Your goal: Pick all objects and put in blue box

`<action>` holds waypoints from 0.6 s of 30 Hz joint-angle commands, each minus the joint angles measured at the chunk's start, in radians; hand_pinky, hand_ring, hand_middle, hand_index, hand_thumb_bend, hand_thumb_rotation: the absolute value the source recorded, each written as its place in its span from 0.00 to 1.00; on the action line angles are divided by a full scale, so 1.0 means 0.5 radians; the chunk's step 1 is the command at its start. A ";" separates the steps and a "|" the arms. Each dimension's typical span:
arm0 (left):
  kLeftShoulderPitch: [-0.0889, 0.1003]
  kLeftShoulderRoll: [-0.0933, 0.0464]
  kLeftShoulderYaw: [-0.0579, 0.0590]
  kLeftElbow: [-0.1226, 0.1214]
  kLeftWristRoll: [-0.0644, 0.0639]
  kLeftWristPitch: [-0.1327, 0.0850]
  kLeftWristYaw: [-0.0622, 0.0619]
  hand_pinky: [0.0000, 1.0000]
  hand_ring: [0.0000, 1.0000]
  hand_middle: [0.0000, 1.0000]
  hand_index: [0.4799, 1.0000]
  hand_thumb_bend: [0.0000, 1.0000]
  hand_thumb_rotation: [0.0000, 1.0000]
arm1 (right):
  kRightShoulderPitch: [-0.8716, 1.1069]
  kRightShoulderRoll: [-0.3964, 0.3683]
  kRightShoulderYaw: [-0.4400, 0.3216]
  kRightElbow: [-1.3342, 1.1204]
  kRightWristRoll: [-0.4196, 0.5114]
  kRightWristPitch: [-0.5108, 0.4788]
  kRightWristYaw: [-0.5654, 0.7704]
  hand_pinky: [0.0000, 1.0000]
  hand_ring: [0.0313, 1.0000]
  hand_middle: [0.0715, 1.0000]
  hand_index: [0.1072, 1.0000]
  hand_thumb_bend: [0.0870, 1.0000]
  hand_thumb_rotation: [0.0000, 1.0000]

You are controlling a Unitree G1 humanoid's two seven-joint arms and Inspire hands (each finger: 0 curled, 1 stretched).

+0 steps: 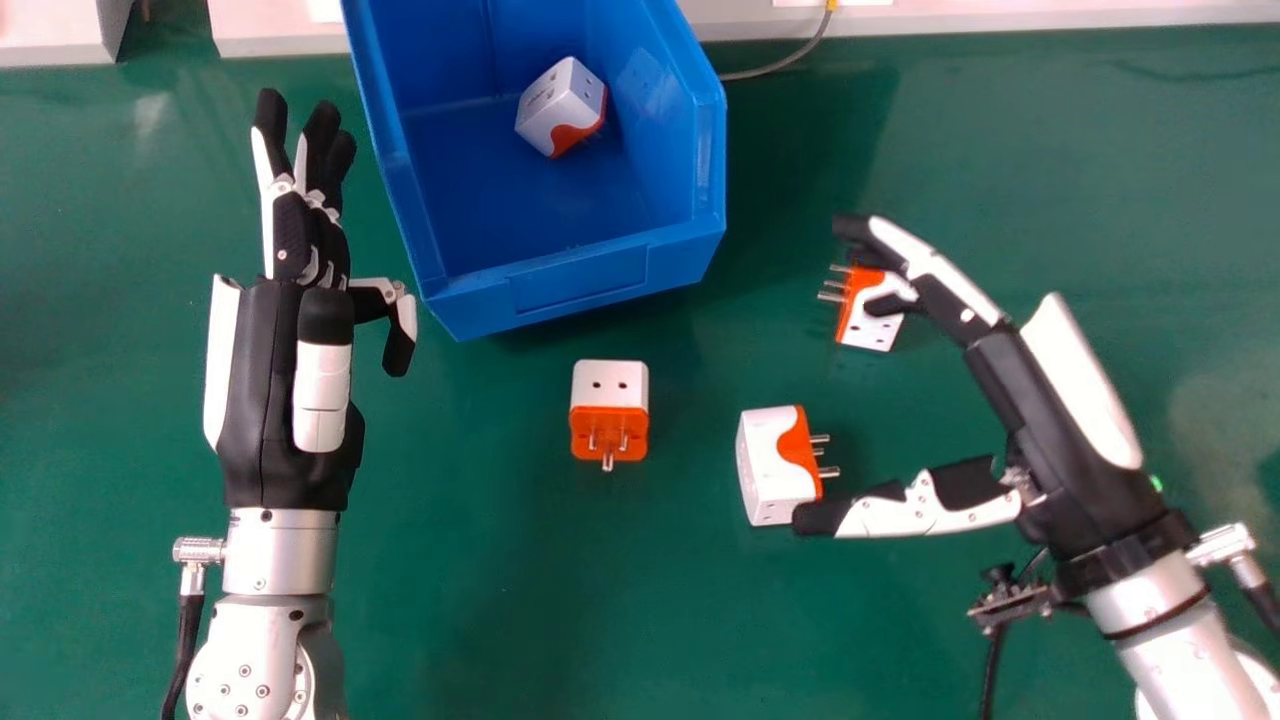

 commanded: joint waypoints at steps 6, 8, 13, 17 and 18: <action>0.002 -0.003 -0.012 -0.068 0.003 0.001 -0.001 0.00 1.00 1.00 1.00 1.00 0.97 | -0.103 -0.001 0.031 0.084 -0.045 -0.020 0.018 0.75 0.86 0.89 0.87 1.00 0.36; 0.001 -0.005 -0.013 -0.069 0.002 -0.003 -0.002 0.00 1.00 1.00 1.00 1.00 0.97 | -0.121 -0.002 0.048 0.110 -0.053 -0.030 0.027 0.75 0.86 0.89 0.87 1.00 0.36; -0.004 -0.003 -0.013 -0.056 -0.008 0.000 -0.014 0.00 1.00 1.00 1.00 1.00 0.96 | -0.194 -0.013 0.107 0.258 -0.072 -0.088 0.051 0.78 0.88 0.91 0.89 1.00 0.36; 0.005 -0.005 -0.016 -0.073 -0.015 0.018 -0.017 0.00 1.00 1.00 1.00 1.00 0.97 | -0.234 -0.025 0.131 0.343 -0.060 -0.126 0.076 0.80 0.89 0.92 0.89 1.00 0.37; 0.004 -0.005 -0.016 -0.071 -0.016 0.019 -0.019 0.00 1.00 1.00 1.00 1.00 0.97 | -0.244 -0.024 0.136 0.366 -0.061 -0.132 0.081 0.80 0.90 0.92 0.90 1.00 0.37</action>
